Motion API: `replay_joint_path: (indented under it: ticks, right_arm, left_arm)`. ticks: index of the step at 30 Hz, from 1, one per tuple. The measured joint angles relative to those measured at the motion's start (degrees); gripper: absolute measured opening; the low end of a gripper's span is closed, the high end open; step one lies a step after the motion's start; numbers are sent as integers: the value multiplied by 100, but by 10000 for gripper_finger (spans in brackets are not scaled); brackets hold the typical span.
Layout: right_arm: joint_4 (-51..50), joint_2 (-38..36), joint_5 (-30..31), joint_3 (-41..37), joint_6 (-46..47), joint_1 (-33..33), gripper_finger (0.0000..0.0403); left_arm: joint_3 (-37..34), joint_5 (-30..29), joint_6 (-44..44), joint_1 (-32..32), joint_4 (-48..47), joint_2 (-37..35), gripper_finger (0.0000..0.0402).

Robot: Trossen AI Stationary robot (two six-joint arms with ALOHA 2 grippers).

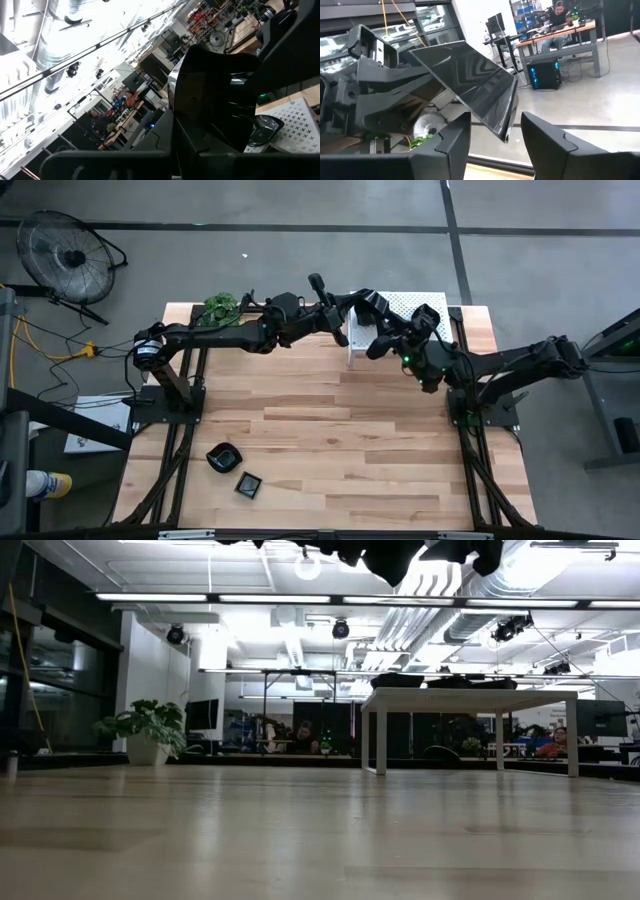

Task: Pick & Place Mini shaped plates
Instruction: Stack the distorted square plate on top of the distorted square plate on the shelf

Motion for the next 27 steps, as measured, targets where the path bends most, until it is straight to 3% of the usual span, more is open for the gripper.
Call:
replay_joint_path:
  ticks: [27]
  right_arm:
    - [-2, 0, 75, 0, 177, -73, 122]
  left_arm:
    - [0, 139, -39, 0, 218, -9, 0]
